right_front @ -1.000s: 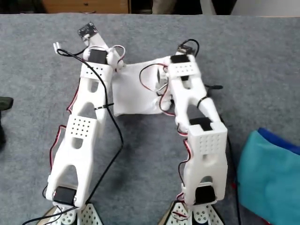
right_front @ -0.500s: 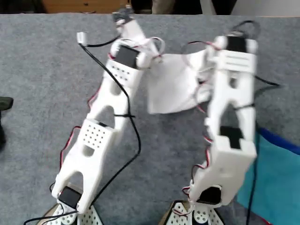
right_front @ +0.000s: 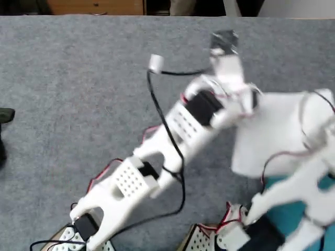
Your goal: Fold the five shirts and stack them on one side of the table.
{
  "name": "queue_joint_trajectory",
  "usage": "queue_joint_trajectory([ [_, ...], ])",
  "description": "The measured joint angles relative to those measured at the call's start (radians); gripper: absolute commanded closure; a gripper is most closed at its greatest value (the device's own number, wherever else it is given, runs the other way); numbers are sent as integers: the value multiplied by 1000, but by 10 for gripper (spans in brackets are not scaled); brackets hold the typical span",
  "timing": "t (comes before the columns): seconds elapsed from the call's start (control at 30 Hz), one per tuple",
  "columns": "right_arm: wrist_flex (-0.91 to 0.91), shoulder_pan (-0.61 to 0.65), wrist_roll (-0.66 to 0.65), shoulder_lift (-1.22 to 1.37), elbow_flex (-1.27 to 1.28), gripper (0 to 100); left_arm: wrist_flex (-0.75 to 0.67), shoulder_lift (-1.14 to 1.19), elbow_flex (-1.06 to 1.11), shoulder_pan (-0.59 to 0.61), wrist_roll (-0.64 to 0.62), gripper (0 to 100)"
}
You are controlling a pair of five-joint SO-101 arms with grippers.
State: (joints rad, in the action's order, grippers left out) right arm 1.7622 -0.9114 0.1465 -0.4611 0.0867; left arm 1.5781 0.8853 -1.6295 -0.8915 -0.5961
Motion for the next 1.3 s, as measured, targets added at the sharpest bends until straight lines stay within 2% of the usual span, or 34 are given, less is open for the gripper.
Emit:
queue_joint_trajectory([
  [0.2, -140, -334, -144, -112, 178, 993, 2, 0, 0, -158, 0, 982],
  [0.4, -255, -491, -250, -114, 319, 990, -61, 0, 25, -233, 0, 982],
  [0.53, -281, -505, -325, -114, 364, 988, -77, 0, 31, -236, 0, 982],
  [0.6, -281, -508, -344, -114, 364, 947, -77, 0, 31, -236, 0, 965],
  [0.73, -281, -512, -344, -114, 368, 756, -61, 0, 31, -236, 0, 826],
  [0.87, -282, -519, -351, -114, 368, 559, 3, 0, 31, -236, 0, 810],
  [0.97, -282, -519, -354, -114, 368, 465, 28, 0, 31, -236, 5, 812],
  [1.13, -282, -519, -356, -164, 368, 447, 63, 0, 31, -195, 81, 812],
  [1.3, -278, -514, -356, -287, 368, 448, 129, -31, 31, -75, 157, 812],
])
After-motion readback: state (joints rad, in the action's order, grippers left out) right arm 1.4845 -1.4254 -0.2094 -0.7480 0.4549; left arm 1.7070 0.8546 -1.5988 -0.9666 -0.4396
